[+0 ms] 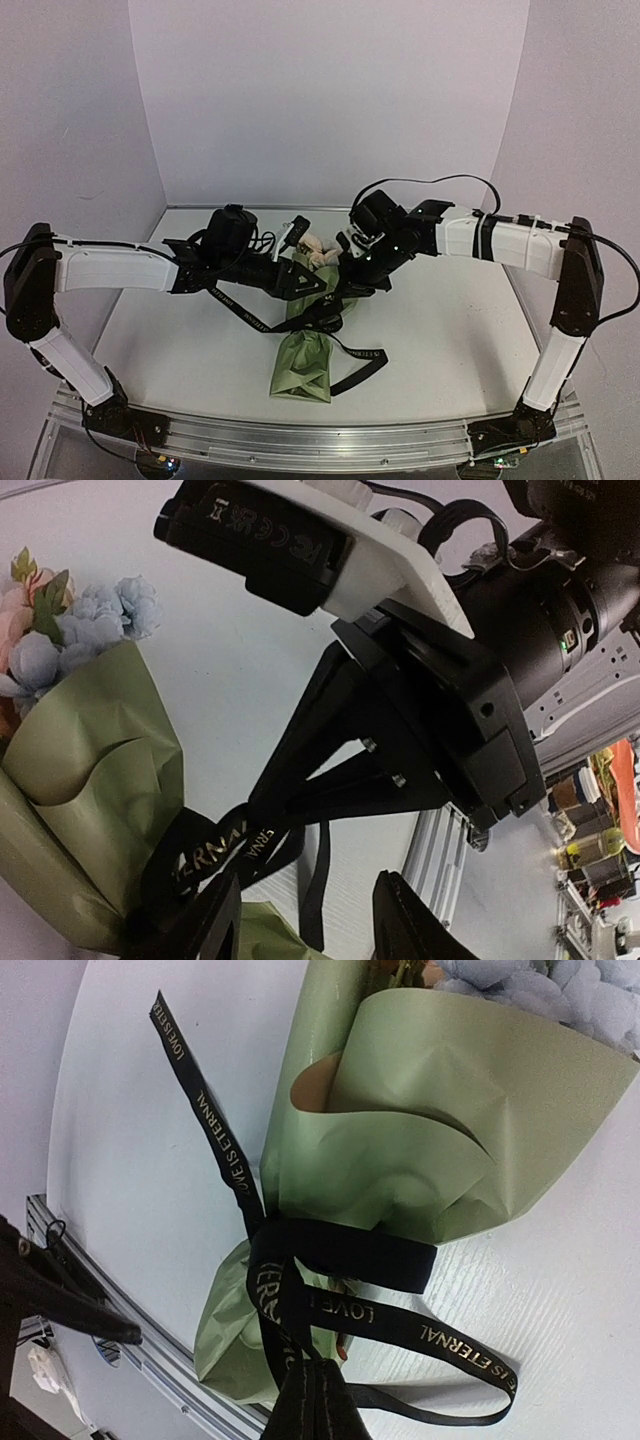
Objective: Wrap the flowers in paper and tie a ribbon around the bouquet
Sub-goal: Cross the half-tied ribbon over the folded bouquet.
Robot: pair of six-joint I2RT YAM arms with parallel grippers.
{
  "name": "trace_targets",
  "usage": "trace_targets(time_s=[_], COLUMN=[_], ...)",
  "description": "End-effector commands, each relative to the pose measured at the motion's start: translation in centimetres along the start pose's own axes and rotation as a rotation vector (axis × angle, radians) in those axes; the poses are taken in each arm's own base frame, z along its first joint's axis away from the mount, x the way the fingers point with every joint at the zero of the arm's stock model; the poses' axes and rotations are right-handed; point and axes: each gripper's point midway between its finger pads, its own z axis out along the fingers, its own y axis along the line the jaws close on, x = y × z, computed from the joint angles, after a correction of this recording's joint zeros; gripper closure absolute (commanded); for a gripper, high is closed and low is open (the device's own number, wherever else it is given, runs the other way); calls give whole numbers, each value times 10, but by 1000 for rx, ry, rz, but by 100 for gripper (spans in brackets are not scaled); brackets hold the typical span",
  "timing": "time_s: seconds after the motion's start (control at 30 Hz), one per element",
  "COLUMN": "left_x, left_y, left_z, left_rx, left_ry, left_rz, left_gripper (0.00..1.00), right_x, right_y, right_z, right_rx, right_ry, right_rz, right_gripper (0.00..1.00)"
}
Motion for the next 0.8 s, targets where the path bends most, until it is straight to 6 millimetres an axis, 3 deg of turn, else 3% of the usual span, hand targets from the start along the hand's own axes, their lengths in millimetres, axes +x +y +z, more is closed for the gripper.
trace_targets(time_s=[0.0, 0.27, 0.5, 0.77], left_x=[-9, 8, 9, 10], left_y=[-12, -3, 7, 9], left_z=[4, 19, 22, 25], left_rx=[115, 149, 102, 100], left_ry=[-21, 48, 44, 51], left_rz=[86, 97, 105, 100], left_gripper=[43, 42, 41, 53], right_x=[-7, -15, -20, -25], right_y=[10, 22, 31, 37], right_z=[-16, -21, -14, -6], right_rx=[-7, -32, -61, -79], right_ry=[-34, -45, -25, -8], right_rz=[-50, -56, -34, 7], right_gripper=[100, 100, 100, 100])
